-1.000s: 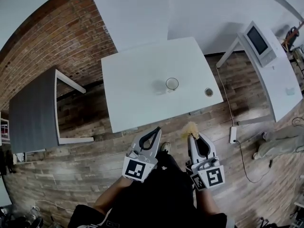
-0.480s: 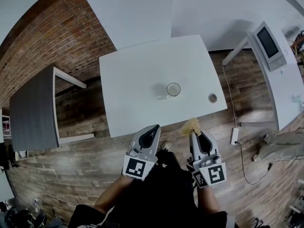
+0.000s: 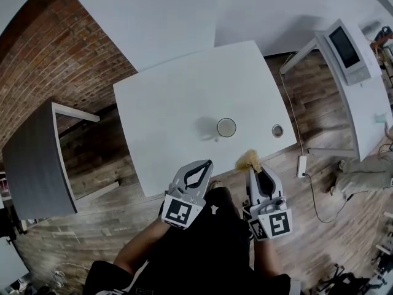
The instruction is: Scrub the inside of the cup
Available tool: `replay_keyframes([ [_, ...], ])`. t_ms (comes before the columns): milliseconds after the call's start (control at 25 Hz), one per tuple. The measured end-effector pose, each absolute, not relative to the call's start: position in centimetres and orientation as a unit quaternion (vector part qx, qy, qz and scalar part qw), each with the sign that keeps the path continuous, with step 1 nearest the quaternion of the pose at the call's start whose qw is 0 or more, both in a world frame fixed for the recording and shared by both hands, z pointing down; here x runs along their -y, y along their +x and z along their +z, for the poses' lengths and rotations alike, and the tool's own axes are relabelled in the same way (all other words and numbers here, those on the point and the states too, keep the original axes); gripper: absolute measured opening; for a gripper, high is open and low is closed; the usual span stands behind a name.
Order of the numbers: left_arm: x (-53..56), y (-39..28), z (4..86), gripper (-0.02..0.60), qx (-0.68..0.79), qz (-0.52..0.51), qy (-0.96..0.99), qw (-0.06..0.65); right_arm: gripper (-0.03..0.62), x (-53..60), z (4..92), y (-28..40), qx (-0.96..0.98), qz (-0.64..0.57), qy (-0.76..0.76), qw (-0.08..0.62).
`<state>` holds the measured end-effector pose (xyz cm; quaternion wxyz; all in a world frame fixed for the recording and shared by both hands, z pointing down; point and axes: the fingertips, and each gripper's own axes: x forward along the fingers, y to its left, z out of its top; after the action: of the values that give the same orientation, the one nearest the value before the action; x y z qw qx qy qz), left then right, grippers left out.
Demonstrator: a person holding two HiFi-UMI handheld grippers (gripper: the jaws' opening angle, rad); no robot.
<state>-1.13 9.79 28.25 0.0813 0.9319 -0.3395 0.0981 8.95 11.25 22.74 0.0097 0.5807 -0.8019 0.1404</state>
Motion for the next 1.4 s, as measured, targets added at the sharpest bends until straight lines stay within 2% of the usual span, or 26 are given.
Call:
replay_keyframes([
  [520, -6.6, 1.2, 38.2, 0.009, 0.324, 0.172, 0.924, 0.104, 0.046, -5.7, 28.7, 10.0, 0.804, 0.18, 0.567, 0.01],
  [840, -4.8, 3.6, 45.8, 0.124, 0.308, 0.229, 0.918, 0.096, 0.046, -3.2, 33.0, 10.9, 0.802, 0.2, 0.563, 0.014],
  [960, -3.9, 3.9, 47.7, 0.141, 0.317, 0.24, 0.912, 0.103, 0.046, -2.1, 34.0, 10.9, 0.802, 0.202, 0.562, 0.009],
  [1080, -3.4, 4.4, 49.2, 0.143, 0.311, 0.251, 0.91, 0.107, 0.046, -0.9, 34.7, 10.6, 0.803, 0.201, 0.56, 0.003],
  [1160, -3.1, 4.9, 49.6, 0.135, 0.306, 0.254, 0.911, 0.108, 0.046, -0.7, 36.0, 10.8, 0.804, 0.198, 0.561, 0.024],
  [1240, -3.0, 5.0, 49.6, 0.072, 0.308, 0.257, 0.91, 0.103, 0.046, -0.2, 37.0, 10.7, 0.805, 0.198, 0.559, 0.033],
  [1400, -3.0, 5.0, 49.4, 0.064, 0.311, 0.258, 0.909, 0.103, 0.046, 0.9, 38.9, 9.6, 0.81, 0.195, 0.551, 0.054],
])
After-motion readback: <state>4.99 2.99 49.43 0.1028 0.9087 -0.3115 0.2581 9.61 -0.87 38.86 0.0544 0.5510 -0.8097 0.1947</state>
